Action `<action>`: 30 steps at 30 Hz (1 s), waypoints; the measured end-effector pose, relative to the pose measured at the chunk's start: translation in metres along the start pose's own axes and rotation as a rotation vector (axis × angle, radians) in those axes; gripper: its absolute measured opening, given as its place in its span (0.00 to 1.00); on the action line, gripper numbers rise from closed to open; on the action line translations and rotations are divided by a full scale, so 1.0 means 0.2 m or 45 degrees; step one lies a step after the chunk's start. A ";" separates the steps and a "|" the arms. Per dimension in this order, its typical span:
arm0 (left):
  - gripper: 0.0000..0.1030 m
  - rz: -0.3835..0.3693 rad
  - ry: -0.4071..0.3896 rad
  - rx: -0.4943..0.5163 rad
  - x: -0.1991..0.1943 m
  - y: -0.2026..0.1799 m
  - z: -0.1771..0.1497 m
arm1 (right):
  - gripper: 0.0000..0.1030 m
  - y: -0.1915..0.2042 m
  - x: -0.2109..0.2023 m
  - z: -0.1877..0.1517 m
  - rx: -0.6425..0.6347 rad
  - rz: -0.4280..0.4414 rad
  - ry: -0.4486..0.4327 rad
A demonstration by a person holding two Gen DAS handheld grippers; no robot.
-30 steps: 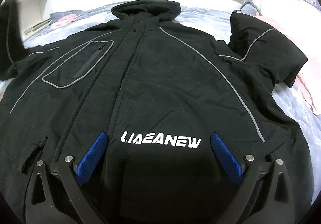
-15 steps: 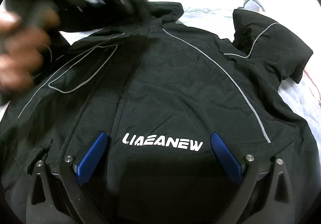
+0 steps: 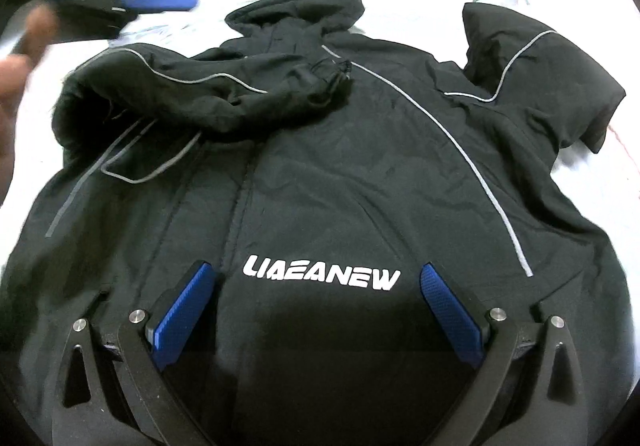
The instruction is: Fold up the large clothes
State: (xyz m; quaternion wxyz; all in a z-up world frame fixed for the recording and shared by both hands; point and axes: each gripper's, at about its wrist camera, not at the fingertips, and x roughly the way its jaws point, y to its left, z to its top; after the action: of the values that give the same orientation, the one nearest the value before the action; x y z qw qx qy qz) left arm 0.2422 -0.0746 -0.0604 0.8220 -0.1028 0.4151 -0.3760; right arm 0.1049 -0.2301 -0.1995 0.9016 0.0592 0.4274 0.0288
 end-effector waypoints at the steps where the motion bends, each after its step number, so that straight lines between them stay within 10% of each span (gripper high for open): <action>1: 0.67 0.042 -0.025 0.025 -0.08 -0.01 0.00 | 1.00 -0.01 -0.04 0.04 -0.005 0.025 0.020; 10: 0.67 0.434 -0.107 0.005 -0.44 0.24 -0.07 | 0.99 -0.07 -0.04 0.63 -0.027 0.042 -0.063; 16: 0.67 0.524 -0.112 -0.082 -0.56 0.45 -0.14 | 0.93 -0.20 0.48 0.77 0.330 0.205 0.222; 20: 0.67 0.618 -0.109 -0.079 -0.58 0.50 -0.13 | 0.41 -0.22 0.64 0.76 0.458 0.437 0.291; 30: 0.67 0.596 -0.019 -0.137 -0.25 0.57 -0.09 | 0.32 -0.45 0.04 0.98 0.178 0.007 -0.071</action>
State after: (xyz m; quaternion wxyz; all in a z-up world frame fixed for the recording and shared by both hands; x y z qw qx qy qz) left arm 0.2707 0.0434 -0.0962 0.8832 -0.0502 0.4410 -0.1518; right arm 0.2611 -0.3338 -0.0938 0.9068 0.1240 0.4028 -0.0002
